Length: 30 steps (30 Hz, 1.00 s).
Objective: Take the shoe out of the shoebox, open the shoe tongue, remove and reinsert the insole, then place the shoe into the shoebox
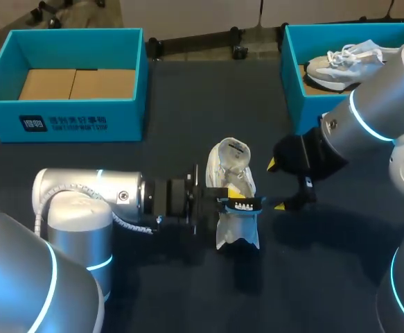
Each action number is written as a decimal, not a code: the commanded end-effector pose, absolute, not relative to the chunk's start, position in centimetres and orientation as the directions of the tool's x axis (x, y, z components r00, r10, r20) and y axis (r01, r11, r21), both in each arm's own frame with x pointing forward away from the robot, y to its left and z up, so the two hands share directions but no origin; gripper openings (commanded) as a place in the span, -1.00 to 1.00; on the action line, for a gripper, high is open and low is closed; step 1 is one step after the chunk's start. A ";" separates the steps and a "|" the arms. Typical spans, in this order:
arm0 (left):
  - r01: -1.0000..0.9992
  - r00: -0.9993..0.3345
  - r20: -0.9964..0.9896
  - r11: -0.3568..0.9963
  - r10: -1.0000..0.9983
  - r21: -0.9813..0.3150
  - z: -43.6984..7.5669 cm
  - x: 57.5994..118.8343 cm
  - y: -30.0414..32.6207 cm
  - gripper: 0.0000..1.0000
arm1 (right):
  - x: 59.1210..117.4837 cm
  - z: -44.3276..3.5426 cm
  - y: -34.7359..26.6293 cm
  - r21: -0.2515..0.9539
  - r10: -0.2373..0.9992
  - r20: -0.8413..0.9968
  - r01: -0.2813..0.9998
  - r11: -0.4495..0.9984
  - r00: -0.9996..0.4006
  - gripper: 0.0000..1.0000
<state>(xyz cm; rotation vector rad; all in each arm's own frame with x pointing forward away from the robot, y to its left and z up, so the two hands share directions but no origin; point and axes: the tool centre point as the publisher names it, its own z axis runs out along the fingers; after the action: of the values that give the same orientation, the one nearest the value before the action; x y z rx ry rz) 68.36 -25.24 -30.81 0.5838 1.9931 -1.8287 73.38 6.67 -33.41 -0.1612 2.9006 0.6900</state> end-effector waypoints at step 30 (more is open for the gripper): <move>0.533 -0.844 -0.535 0.172 0.039 -0.829 -33.9 70.9 -25.3 -1.00 | 73.9 -34.5 7.0 0.455 -0.084 -0.156 -0.147 0.878 -0.984 1.00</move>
<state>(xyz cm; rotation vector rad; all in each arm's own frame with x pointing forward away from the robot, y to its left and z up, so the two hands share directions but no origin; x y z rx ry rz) 70.92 -25.11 -33.65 0.5417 2.0519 -1.7238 73.87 6.96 -34.36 -0.1779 2.9160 0.7208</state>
